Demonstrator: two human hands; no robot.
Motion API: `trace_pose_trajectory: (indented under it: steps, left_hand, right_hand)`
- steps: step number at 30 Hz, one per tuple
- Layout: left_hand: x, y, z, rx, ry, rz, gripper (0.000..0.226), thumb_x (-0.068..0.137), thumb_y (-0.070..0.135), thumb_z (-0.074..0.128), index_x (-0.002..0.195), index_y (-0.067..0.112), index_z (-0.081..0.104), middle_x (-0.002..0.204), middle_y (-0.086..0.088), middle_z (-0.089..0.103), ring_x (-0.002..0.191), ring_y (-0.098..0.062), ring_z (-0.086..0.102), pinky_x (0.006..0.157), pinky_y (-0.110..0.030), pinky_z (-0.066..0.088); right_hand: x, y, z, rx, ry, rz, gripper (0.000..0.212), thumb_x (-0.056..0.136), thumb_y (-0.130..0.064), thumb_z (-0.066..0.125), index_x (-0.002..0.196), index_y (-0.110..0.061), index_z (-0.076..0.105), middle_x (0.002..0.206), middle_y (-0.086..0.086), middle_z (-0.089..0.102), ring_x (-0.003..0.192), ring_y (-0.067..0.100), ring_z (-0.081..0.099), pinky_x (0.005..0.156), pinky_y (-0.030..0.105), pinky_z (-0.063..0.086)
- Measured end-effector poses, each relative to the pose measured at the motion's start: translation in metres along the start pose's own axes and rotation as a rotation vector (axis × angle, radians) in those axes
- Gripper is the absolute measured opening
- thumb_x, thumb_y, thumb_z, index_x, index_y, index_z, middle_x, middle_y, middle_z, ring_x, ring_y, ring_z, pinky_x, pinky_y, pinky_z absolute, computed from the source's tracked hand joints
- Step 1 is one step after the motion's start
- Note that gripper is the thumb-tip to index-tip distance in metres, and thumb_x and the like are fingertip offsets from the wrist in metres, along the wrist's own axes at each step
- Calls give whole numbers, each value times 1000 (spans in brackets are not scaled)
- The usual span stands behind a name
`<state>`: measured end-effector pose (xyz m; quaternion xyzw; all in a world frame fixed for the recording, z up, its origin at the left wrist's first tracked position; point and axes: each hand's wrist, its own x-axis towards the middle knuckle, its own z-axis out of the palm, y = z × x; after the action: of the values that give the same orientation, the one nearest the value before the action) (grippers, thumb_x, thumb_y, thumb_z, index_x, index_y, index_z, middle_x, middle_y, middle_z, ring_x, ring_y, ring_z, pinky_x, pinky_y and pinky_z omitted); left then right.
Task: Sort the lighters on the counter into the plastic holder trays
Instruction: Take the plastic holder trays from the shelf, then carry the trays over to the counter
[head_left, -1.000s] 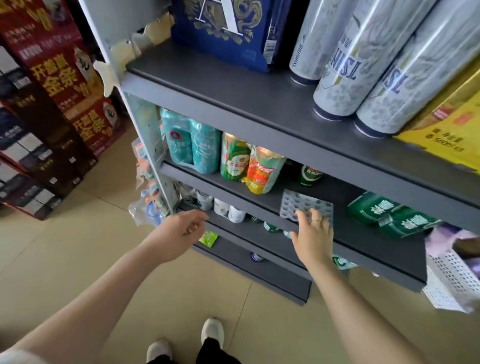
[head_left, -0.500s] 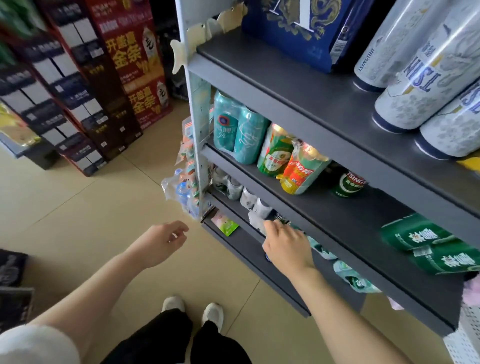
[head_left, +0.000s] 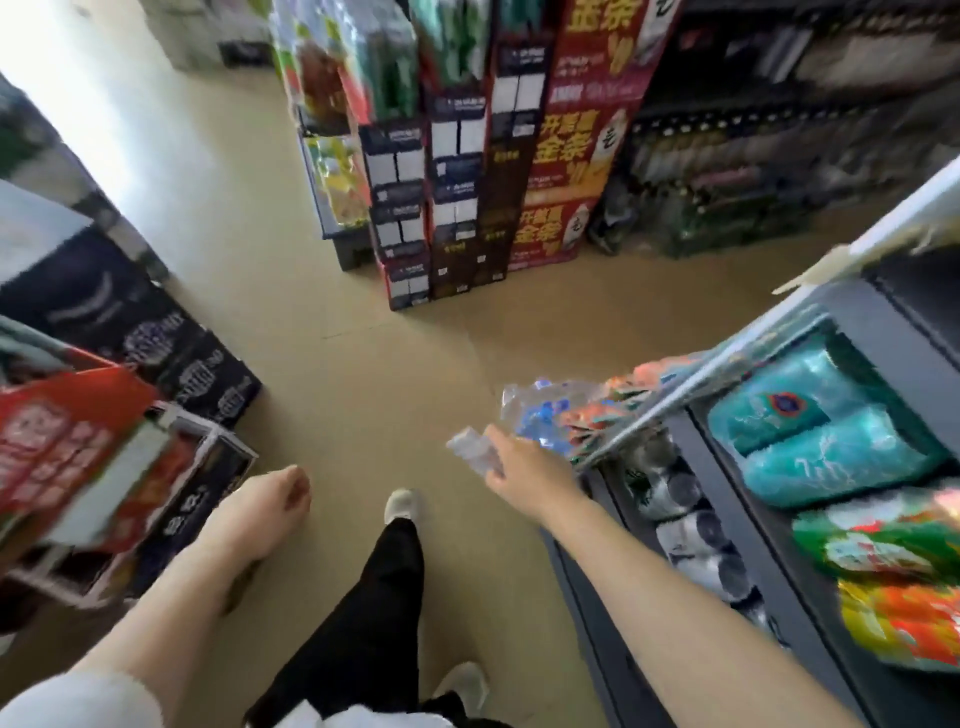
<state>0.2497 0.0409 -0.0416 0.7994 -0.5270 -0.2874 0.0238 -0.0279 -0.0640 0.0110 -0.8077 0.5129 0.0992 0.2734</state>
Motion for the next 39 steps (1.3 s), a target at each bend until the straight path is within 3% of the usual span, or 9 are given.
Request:
trace_pose_trajectory:
  steps: [4, 8, 10, 15, 21, 26, 34, 39]
  left_hand:
    - [40, -38, -35, 4, 93, -122, 10, 87, 28, 50, 89, 20, 56, 91, -2, 64, 82, -23, 59, 68, -32, 45]
    - [97, -73, -70, -67, 83, -185, 11, 89, 28, 50, 95, 23, 58, 94, 1, 64, 79, -14, 58, 65, -26, 45]
    - [127, -82, -91, -101, 53, -194, 11, 89, 27, 51, 96, 22, 58, 94, 1, 64, 79, -12, 58, 66, -23, 43]
    - [219, -78, -158, -203, 84, -148, 15, 89, 23, 51, 101, 19, 59, 99, 1, 63, 85, -12, 57, 73, -22, 44]
    - [347, -61, -250, -271, 227, -25, 18, 90, 25, 52, 103, 17, 60, 95, 2, 61, 84, -16, 57, 81, -31, 48]
    - [451, -70, -311, -329, 283, -102, 18, 89, 26, 52, 105, 19, 58, 95, 4, 59, 79, -14, 58, 78, -34, 51]
    - [559, -142, -404, -334, 362, -358, 17, 89, 23, 51, 103, 15, 59, 96, -1, 61, 84, -17, 56, 76, -28, 45]
    - [628, -220, -459, -364, 396, -464, 23, 90, 25, 51, 111, 17, 57, 96, 2, 59, 84, -14, 56, 73, -25, 44]
  right_hand:
    - [86, -56, -29, 25, -9, -110, 21, 88, -15, 42, 109, -9, 40, 110, 15, 59, 101, 35, 56, 68, 36, 39]
    - [174, -90, -48, -80, -23, -152, 10, 89, -20, 41, 94, -15, 34, 105, 13, 61, 86, 34, 55, 64, 36, 37]
    - [217, -102, -59, -106, -34, -142, 12, 89, -21, 41, 89, -18, 30, 105, 11, 60, 90, 34, 56, 63, 35, 37]
    - [324, -122, -103, -178, -51, -131, 7, 92, -24, 40, 93, -18, 37, 111, 5, 56, 99, 30, 56, 65, 32, 36]
    - [466, -134, -169, -255, -26, -138, 19, 94, -26, 37, 108, -14, 42, 113, 7, 60, 98, 30, 60, 67, 35, 43]
    - [597, -164, -222, -337, -39, -212, 13, 95, -26, 34, 98, -16, 41, 106, 9, 64, 92, 30, 62, 62, 32, 40]
    - [776, -306, -295, -301, -91, -506, 20, 93, -25, 41, 107, -11, 44, 101, 14, 62, 93, 34, 61, 63, 34, 39]
    - [879, -412, -312, -255, -112, -653, 11, 94, -23, 40, 88, -16, 35, 87, 8, 54, 73, 25, 46, 54, 29, 31]
